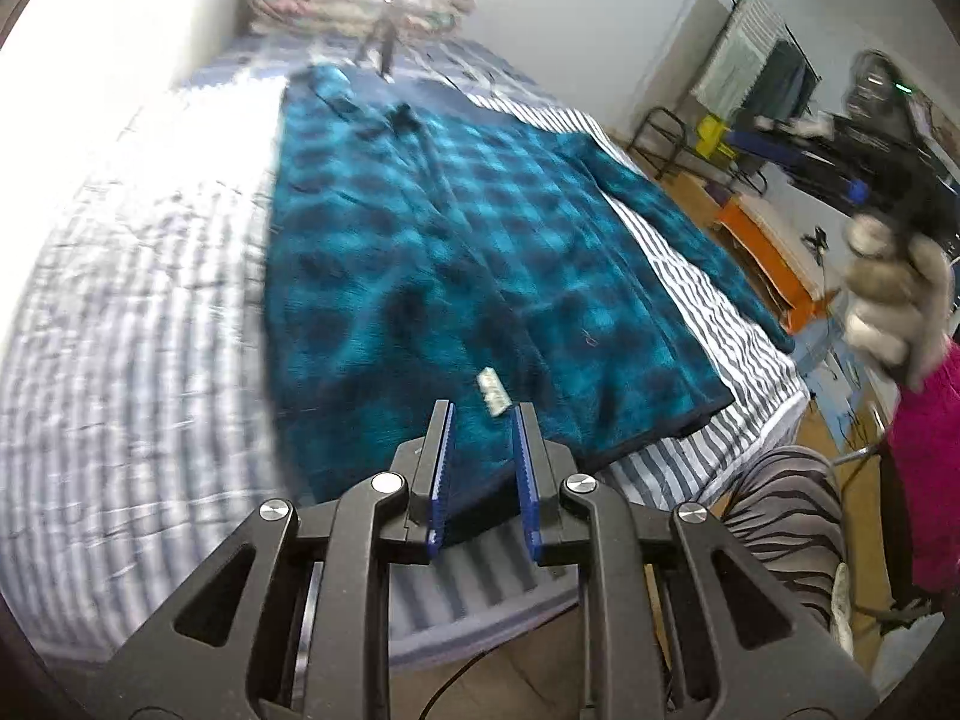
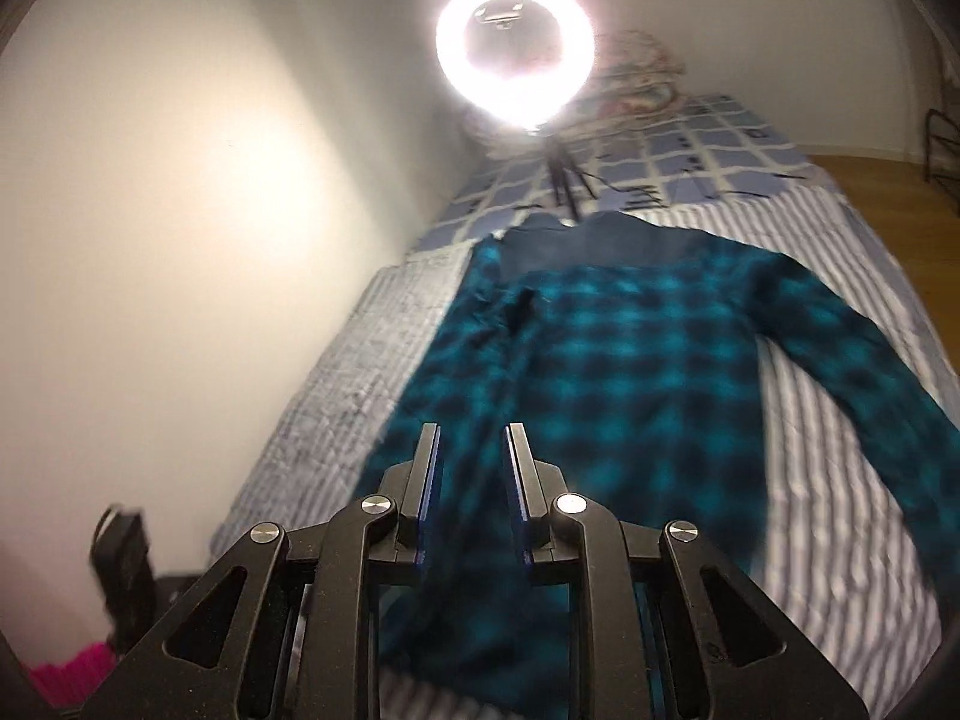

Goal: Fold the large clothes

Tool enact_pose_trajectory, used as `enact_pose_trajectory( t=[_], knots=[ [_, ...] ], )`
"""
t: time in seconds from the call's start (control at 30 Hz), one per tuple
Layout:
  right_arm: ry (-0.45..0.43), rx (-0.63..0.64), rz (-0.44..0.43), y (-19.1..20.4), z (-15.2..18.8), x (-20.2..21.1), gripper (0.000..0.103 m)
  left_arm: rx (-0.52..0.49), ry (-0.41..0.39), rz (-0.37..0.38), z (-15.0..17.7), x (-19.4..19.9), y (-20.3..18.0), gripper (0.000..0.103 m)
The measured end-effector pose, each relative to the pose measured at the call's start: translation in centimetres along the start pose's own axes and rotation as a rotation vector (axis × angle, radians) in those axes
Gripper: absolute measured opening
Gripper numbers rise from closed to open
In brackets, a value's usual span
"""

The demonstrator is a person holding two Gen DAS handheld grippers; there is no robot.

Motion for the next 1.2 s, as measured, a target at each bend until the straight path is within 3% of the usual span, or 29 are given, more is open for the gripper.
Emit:
enact_pose_trajectory(
  t=[0.17,0.27,0.3,0.37,0.47,0.57,0.63,0.77,0.9,1.2],
  knots=[
    [0.014,0.035,0.107,-1.6,3.5,1.7,0.018,-0.071,0.102,0.001,0.5,-6.4,-1.7,0.018],
    [0.027,0.018,0.146,-3.1,4.8,1.9,0.019,-0.127,0.176,-0.057,2.2,-9.7,-1.8,0.018],
    [0.026,0.009,0.165,-3.8,5.2,2.1,0.019,-0.151,0.156,-0.071,2.7,-10.0,-1.8,0.018],
    [0.019,-0.015,0.194,-5.3,5.6,2.6,0.019,-0.158,0.143,-0.069,2.9,-9.8,-1.8,0.018],
    [-0.021,-0.04,0.238,-7.8,5.9,3.6,0.02,-0.082,0.15,-0.051,2.1,-8.6,-1.7,0.018],
    [-0.042,-0.063,0.26,-10.3,6.1,4.4,0.06,-0.062,0.086,-0.027,0.9,-5.9,-2.7,0.018],
    [-0.047,-0.081,0.306,-12.4,6.3,5.0,0.062,-0.076,0.047,-0.013,0.2,-4.1,-3.9,0.019],
    [0.02,-0.127,0.384,-16.9,7.2,5.3,0.062,-0.122,0.004,0.004,-1.1,-2.5,-6.3,0.035],
    [0.059,-0.292,0.441,-23.1,9.3,6.8,0.062,-0.153,0.004,0.032,-1.6,-2.7,-8.2,0.035],
    [0.057,-0.621,0.517,-33.9,13.7,10.4,0.061,-0.167,0.044,0.086,-2.4,-6.2,-10.8,0.035]
  ],
)
Point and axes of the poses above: each gripper's, at about its wrist camera, not at the fingertips, and x roughly against the way its jaws point, y to its left, z to its underside, the point moved 2 cm from there along -x, roughly the way its jaws point, and after that the axes turned 11 degrees about z, right-handed, at the moved point
